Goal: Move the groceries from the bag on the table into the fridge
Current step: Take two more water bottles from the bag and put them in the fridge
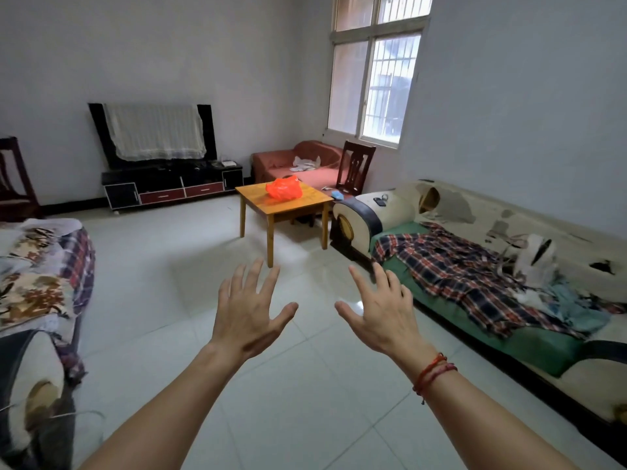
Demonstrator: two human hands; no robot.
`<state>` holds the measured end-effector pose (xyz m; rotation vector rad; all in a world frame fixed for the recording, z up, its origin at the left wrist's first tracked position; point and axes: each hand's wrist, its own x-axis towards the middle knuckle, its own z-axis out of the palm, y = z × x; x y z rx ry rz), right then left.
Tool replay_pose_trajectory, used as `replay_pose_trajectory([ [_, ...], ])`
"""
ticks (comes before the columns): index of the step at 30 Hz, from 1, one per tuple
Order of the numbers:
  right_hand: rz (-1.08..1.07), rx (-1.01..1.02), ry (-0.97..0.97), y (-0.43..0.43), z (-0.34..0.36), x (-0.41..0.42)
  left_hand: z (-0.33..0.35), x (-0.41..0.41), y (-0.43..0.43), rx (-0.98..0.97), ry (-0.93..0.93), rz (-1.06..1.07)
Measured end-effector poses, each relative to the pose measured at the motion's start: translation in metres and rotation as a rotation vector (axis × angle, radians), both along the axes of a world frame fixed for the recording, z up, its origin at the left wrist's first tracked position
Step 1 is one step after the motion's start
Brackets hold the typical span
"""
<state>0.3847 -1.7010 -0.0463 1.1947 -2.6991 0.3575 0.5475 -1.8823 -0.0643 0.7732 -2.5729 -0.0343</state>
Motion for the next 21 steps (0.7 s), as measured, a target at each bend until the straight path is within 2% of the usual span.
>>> replay_pose_trajectory([
  [21,0.065,0.036,-0.06,-0.279,-0.02,-0.357,-0.014,-0.35,-0.266,0.083,-0.066,0.057],
])
